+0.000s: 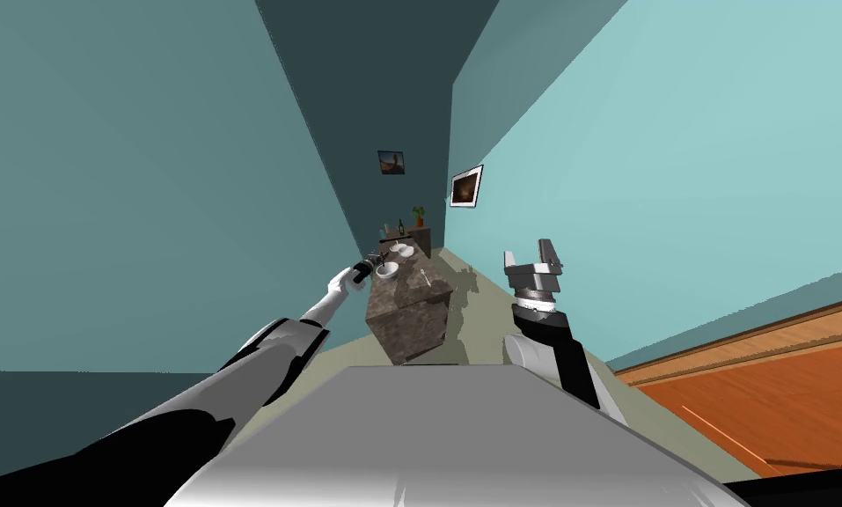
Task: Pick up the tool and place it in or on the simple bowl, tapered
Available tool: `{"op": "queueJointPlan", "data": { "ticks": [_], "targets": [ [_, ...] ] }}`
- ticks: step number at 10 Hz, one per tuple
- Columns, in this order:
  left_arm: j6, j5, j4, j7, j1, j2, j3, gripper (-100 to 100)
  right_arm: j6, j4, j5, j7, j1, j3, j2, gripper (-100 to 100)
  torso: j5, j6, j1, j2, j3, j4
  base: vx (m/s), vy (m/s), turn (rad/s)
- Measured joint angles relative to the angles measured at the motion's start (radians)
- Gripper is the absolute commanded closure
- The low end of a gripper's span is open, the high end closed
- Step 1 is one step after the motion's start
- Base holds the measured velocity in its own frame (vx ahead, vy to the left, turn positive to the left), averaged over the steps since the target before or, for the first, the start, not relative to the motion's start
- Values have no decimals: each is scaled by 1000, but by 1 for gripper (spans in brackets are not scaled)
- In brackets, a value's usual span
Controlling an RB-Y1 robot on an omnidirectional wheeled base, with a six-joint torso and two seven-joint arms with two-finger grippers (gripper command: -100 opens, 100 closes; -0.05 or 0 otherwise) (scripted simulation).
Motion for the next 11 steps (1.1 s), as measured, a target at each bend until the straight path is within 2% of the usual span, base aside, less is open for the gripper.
{"op": "queueJointPlan", "data": {
  "ticks": [3, 4, 5, 6, 11],
  "targets": [
    [-59, 54, 38, 58, -36, 101, -48, -100, 0, 0, 0, 0, 0, 0, 0, 0, -1, 0, -6, 2, 1, 0, -19, -160, 66],
    [-68, 63, 38, 71, -38, 124, -56, -100, 0, 0, 0, 0, 0, 0, 0, 0, -1, 0, -3, 1, 1, 0, 18, -36, -12],
    [-79, 64, 56, 70, -47, 126, -54, -100, 0, 0, 0, 0, 0, 0, 0, 0, 0, 0, 2, -1, 0, 0, 9, -6, -5],
    [-81, 65, 59, 69, -49, 126, -54, 0, 0, 0, 0, 0, 0, 0, 0, 0, 1, 0, 5, -1, -1, 0, 0, 0, 0],
    [-81, 65, 59, 69, -48, 126, -54, 0, 0, 0, 0, 0, 0, 0, 0, 0, 2, 0, 7, 0, 0, 0, 0, 0, 0]
  ]
}}
